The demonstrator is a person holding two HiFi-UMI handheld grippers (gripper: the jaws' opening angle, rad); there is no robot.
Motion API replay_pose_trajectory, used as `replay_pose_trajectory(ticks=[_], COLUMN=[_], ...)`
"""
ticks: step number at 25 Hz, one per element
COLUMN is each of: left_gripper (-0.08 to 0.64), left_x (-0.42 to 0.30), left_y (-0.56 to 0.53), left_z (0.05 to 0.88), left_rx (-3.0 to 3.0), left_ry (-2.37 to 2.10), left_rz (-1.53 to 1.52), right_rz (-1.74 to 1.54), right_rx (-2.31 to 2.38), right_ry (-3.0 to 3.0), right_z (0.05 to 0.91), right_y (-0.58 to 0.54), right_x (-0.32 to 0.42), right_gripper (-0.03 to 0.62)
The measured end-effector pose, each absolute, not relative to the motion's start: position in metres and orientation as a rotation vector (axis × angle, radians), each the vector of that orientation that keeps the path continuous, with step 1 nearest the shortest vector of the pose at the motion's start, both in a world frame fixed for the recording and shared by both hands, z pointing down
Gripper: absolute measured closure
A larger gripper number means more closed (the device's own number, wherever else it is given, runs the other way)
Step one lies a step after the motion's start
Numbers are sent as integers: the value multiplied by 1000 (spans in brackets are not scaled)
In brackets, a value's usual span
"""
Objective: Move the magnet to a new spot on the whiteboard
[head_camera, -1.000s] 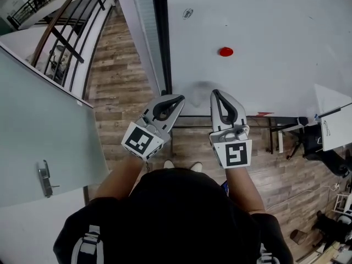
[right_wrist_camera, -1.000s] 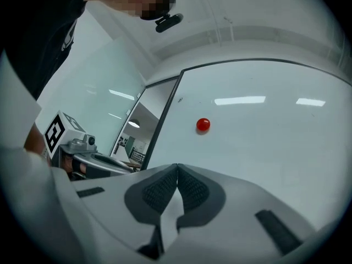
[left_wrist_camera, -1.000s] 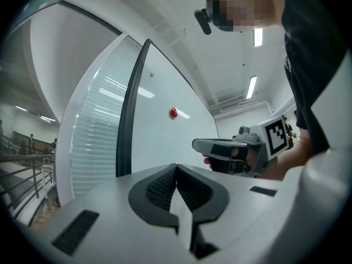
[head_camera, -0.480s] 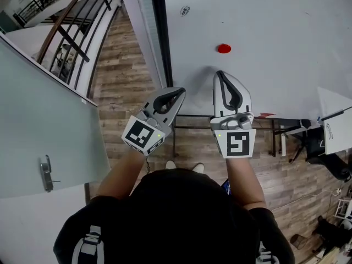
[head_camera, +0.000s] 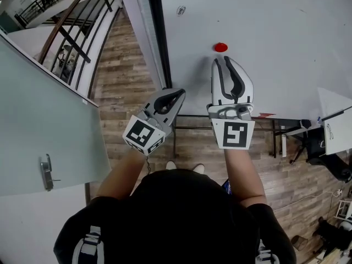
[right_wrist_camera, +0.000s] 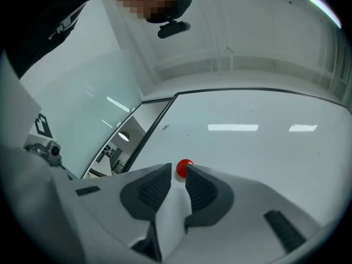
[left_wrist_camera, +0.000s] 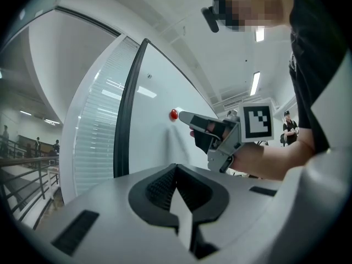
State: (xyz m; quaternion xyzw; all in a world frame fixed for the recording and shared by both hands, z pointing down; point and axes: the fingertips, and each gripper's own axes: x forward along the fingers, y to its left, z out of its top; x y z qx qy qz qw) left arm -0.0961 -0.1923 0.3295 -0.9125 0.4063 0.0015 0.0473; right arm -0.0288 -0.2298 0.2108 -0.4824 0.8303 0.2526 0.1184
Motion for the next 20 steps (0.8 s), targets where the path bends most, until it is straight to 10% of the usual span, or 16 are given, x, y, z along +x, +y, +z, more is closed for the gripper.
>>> replay_pose_trajectory(ticks=[20], left_gripper=[555], left_x=[-103], left_y=[-195], left_z=[335], left_rx=[-2774], left_ry=[1287], left_rz=[-11], right_rz=[879], right_rx=[-1489], right_ry=[2367], right_z=[201], right_y=[-250], right_x=[-30], right_gripper=[463])
